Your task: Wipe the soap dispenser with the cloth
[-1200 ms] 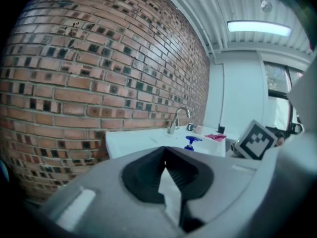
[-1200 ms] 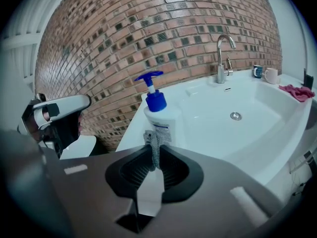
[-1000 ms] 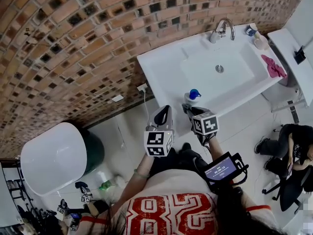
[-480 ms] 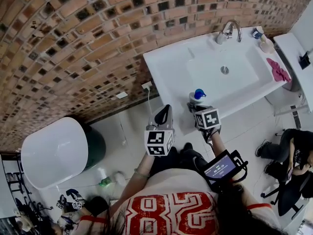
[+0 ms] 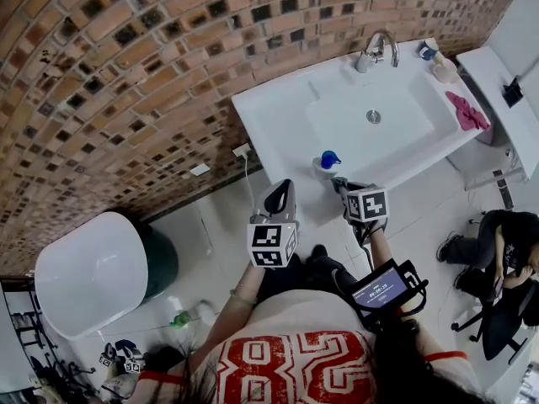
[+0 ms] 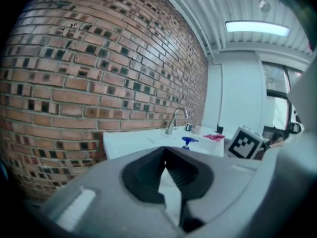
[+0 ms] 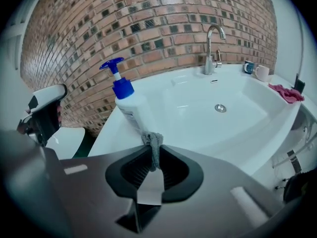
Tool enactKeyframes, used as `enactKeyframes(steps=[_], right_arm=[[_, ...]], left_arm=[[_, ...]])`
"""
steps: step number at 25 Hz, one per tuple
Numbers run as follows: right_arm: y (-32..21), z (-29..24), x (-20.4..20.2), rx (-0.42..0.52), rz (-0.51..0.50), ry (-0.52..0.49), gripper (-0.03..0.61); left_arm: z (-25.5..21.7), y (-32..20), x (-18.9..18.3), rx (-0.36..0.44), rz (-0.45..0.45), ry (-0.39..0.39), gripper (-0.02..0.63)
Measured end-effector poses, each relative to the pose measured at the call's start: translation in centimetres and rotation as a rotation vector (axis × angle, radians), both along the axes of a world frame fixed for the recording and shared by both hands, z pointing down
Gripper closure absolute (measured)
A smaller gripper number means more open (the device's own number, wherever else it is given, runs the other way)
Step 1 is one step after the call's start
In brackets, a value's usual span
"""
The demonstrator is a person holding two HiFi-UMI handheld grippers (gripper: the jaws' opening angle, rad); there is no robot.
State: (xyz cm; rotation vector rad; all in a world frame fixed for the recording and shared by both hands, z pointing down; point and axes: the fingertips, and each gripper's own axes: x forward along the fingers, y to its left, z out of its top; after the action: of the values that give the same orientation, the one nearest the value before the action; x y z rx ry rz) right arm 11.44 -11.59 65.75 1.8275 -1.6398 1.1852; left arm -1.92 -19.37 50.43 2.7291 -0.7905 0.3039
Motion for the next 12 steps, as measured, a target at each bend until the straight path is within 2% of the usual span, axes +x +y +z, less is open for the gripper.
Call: enactKeyframes(steps=[5, 9, 12], right_arm=[[0.4, -1.7, -0.3, 0.077, 0.056, -0.031, 0.529], [0.6, -5.4, -0.7, 0.257, 0.188, -0.134, 0.529], [1.1, -7.7, -1.3, 0.372, 0.226, -0.161, 0.529]], left_arm=[[-0.3, 0.4, -0.1, 0.006, 0.008, 0.005, 0.611], [-0.3, 1.0, -0.8, 0.004, 0.009, 0.004, 0.611], [-0.2, 1.9, -1.3, 0.003, 0.022, 0.007, 0.609]])
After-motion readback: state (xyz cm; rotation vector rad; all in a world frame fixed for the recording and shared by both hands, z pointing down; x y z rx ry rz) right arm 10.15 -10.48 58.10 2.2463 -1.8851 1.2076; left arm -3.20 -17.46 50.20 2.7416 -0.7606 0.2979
